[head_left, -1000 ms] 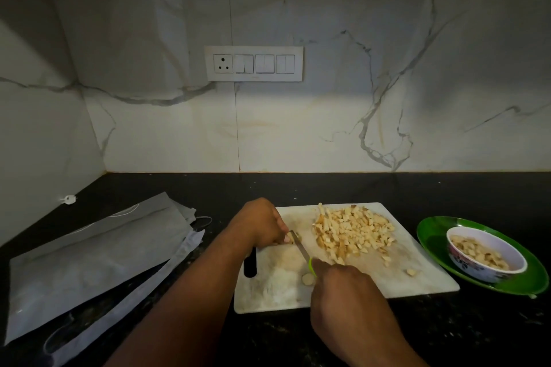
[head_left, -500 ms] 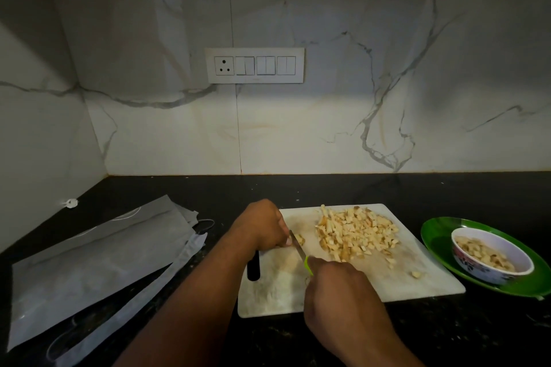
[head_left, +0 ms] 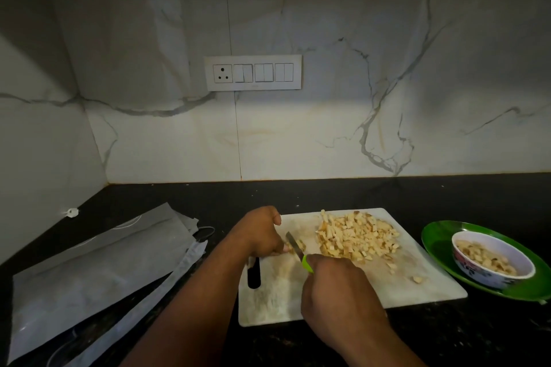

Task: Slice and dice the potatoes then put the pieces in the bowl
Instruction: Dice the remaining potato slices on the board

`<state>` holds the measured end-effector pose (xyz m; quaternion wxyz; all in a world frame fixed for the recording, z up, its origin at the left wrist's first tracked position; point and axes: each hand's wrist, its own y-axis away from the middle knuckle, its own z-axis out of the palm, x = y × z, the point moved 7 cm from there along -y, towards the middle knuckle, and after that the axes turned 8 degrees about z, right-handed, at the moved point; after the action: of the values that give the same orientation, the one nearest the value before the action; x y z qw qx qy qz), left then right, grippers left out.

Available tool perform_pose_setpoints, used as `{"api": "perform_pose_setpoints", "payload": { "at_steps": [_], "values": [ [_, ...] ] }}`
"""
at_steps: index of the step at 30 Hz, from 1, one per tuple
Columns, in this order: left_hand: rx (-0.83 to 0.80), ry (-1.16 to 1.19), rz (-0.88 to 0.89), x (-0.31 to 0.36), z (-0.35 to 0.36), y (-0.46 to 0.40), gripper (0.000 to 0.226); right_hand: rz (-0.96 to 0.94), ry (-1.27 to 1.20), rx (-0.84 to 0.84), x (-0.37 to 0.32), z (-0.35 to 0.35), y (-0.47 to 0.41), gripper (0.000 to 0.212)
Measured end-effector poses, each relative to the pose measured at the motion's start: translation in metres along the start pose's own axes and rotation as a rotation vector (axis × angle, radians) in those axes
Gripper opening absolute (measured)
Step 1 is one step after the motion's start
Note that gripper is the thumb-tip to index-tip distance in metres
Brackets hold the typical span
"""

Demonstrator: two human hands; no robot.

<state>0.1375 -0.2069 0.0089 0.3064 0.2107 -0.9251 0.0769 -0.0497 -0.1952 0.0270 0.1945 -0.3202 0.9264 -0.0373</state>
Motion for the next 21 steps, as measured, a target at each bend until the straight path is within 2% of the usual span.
{"api": "perform_pose_setpoints", "payload": {
  "at_steps": [3, 9, 12, 17, 21],
  "values": [
    [-0.015, 0.011, -0.022, 0.000, 0.000, 0.000, 0.054, -0.009, 0.008, -0.026, 0.003, 0.007, 0.003, 0.039],
    [-0.021, -0.010, -0.020, 0.003, -0.001, -0.001, 0.058, -0.042, 0.071, -0.095, 0.011, 0.001, 0.027, 0.048],
    [-0.034, 0.020, -0.004, 0.000, 0.000, 0.000, 0.046, -0.021, 0.014, -0.070, 0.014, -0.016, 0.035, 0.046],
    [-0.074, 0.325, -0.023, -0.002, 0.001, 0.007, 0.031, 0.008, -0.017, 0.013, 0.013, -0.023, 0.027, 0.044],
    [0.052, 0.368, 0.003, -0.007, -0.015, 0.007, 0.021, -0.002, -0.008, 0.031, 0.005, -0.009, 0.016, 0.042]
  ]
}}
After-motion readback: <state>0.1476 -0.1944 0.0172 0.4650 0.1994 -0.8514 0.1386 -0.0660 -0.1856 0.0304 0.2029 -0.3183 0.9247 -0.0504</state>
